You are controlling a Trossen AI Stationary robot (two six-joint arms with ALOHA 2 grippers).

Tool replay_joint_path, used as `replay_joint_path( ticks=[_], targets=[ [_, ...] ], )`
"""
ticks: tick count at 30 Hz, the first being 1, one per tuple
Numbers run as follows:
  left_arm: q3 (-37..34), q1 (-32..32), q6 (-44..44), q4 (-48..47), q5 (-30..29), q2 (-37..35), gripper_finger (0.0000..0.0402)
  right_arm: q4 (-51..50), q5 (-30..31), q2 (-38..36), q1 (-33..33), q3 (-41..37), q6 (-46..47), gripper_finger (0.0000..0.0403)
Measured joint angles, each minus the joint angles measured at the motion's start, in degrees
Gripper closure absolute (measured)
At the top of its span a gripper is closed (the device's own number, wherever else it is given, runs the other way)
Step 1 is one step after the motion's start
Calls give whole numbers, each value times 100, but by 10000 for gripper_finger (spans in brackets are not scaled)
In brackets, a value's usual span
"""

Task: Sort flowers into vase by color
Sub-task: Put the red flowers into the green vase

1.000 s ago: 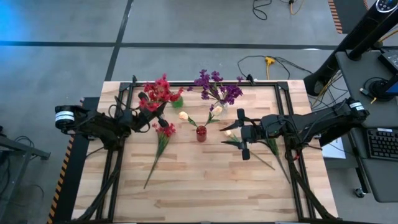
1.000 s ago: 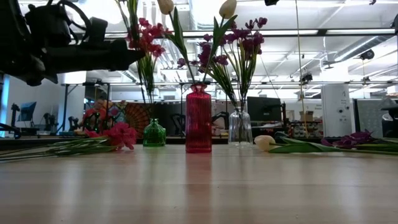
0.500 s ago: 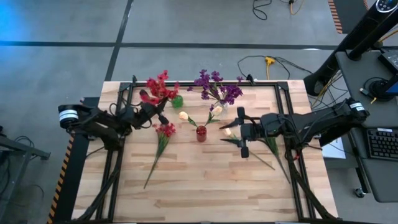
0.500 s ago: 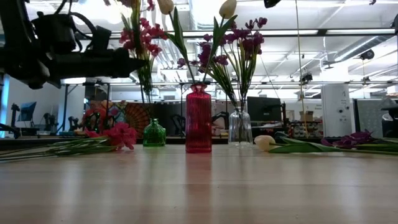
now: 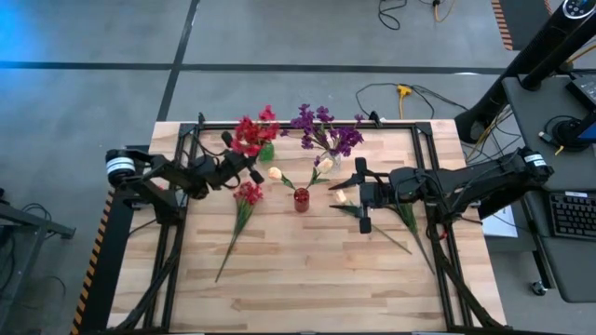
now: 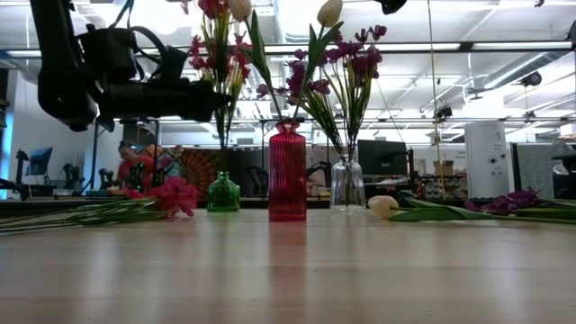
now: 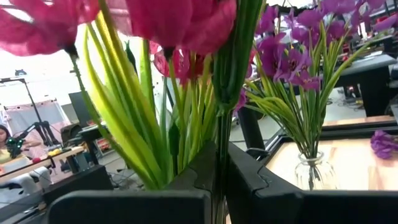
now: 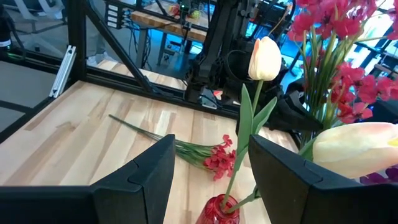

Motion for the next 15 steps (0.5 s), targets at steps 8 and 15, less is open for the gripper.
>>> replay_joint_path(
  ticks=[8,15],
  targets=[
    [0,15,120,4,-13,-65,401,-17,-2,0,0,-2,21,207],
    [0,43,489,3,-16,-161,401,-17,-2,0,0,-2,18,207]
  ],
)
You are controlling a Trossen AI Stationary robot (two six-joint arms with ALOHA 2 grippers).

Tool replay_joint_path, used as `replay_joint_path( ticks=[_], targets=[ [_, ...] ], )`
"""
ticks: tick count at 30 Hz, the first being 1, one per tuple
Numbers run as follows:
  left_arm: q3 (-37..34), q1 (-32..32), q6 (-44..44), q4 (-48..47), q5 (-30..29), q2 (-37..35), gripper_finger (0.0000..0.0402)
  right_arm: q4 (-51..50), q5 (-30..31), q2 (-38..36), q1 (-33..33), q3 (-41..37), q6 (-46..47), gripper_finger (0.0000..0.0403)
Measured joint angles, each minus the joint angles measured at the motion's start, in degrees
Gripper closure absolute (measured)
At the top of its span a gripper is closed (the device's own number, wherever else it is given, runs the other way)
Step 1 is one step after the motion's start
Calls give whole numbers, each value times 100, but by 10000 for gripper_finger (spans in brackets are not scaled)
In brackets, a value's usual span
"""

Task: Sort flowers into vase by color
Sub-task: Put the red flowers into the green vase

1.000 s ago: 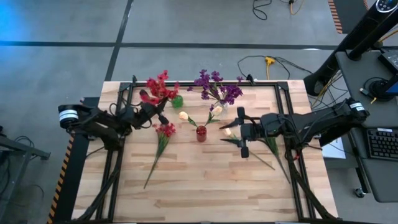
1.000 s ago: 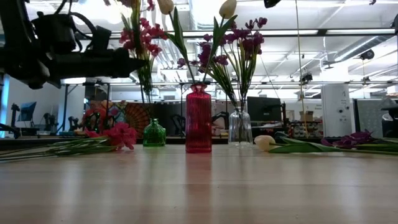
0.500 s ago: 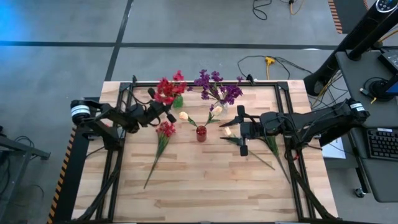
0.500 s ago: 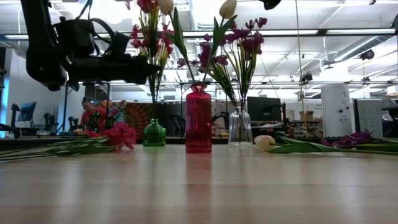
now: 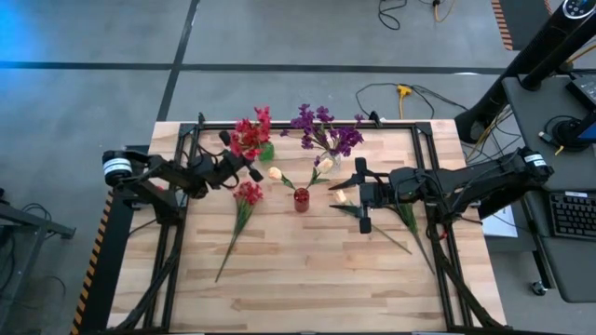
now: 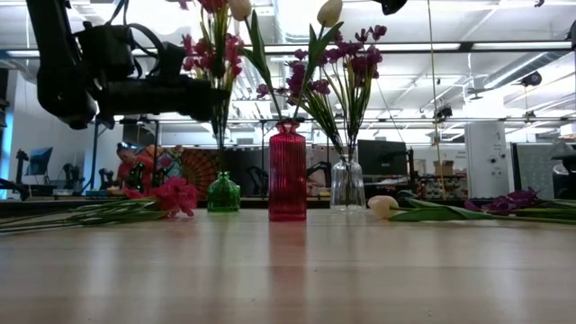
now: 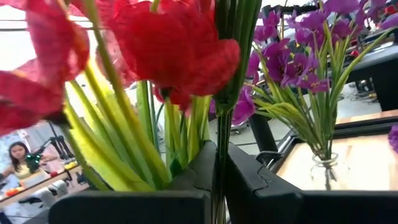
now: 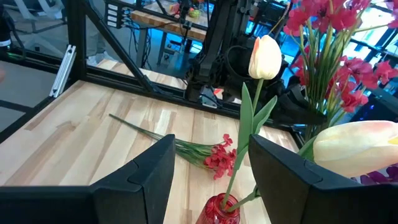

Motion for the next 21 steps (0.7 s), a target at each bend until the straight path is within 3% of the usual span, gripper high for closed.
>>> replay_joint_path(
  ticks=[21],
  targets=[
    [0,195,-76,-95,214,44,401,2,0,0,0,0,7,207]
  ],
)
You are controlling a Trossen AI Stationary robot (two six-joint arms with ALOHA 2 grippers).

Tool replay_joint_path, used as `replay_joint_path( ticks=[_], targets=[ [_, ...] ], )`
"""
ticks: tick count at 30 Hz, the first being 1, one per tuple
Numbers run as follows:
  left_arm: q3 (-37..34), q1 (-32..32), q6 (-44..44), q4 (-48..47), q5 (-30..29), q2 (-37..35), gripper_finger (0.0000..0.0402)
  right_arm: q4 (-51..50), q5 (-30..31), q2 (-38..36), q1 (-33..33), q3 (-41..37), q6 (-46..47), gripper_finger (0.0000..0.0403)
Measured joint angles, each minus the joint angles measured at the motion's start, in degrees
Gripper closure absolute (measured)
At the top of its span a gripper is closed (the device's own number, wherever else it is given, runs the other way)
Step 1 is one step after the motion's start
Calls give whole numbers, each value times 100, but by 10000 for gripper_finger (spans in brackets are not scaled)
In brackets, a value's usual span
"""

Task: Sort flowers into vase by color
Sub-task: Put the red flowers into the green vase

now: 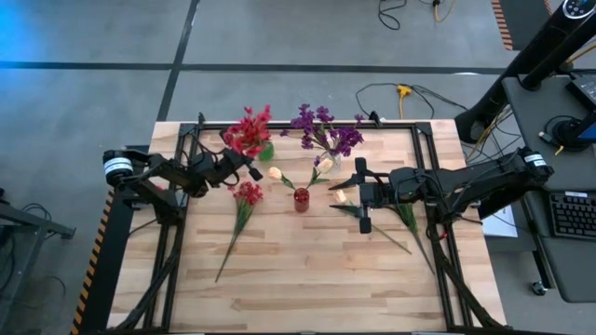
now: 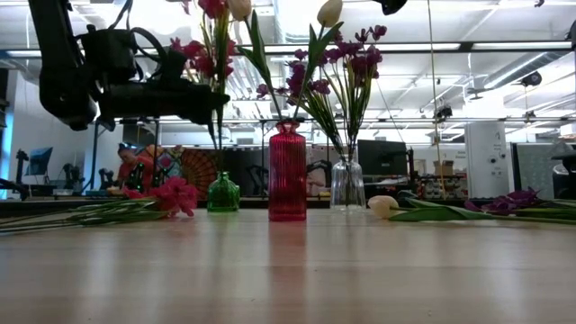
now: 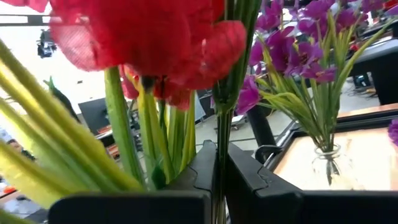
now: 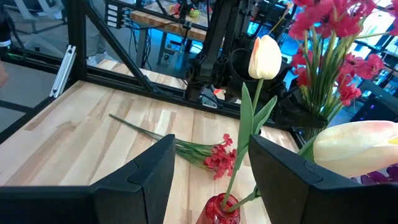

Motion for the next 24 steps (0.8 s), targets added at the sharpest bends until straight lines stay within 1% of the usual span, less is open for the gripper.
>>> replay_joint_path(
  ticks=[10,20,24],
  targets=[
    [54,22,-81,-14,50,0,401,0,0,0,0,0,2,207],
    [212,47,5,-248,16,0,401,-12,-2,2,0,0,34,207],
    [212,90,-110,-251,7,0,401,-31,-2,2,0,-8,22,207]
  ],
)
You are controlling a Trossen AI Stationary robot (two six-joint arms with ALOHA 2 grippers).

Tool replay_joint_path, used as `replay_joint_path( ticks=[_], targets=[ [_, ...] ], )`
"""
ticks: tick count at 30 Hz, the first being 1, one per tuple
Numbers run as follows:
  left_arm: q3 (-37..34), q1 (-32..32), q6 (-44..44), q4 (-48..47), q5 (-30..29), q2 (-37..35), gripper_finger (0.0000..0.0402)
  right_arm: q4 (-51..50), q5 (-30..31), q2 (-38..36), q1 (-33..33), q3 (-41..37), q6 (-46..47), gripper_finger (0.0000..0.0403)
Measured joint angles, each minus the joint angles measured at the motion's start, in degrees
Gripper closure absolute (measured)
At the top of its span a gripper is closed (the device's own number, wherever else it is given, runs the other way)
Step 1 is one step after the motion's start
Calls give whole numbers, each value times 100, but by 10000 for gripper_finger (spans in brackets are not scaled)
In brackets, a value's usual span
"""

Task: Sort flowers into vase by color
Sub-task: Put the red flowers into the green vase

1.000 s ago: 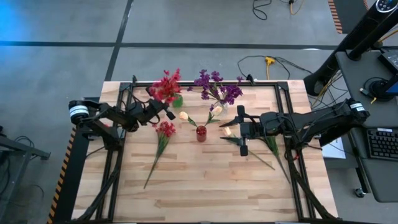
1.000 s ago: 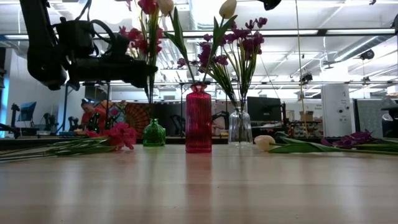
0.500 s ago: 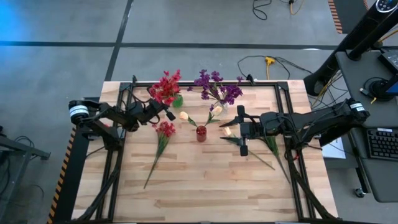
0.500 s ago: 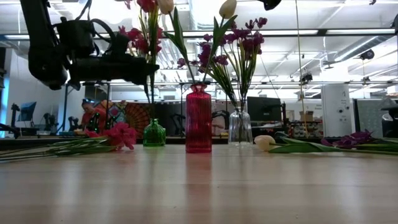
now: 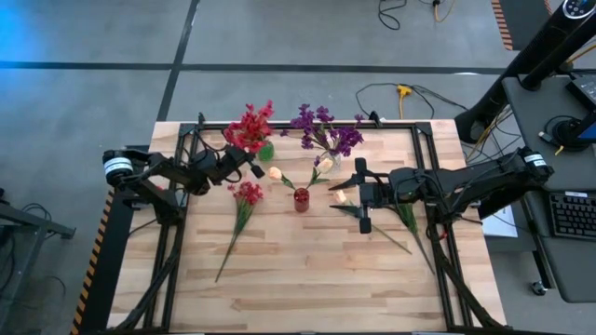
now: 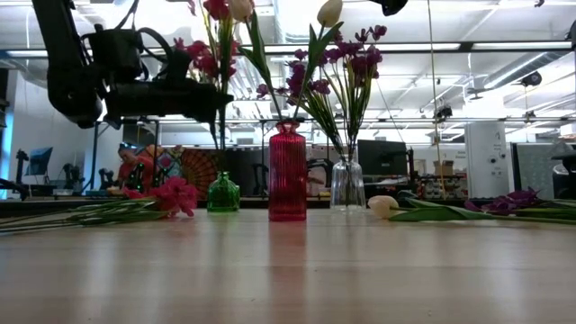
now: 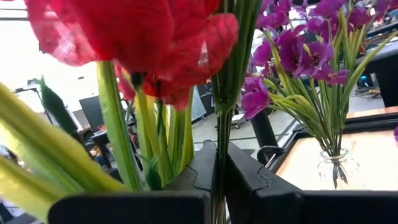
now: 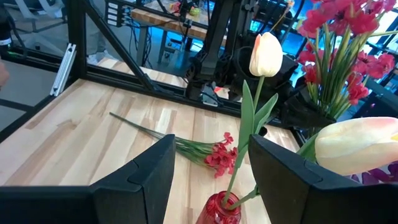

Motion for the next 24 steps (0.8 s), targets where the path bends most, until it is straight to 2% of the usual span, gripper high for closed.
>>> replay_joint_path(
  ticks=[24],
  targets=[
    [103,54,180,-359,-7,0,401,0,0,0,0,-3,-27,207]
  ],
)
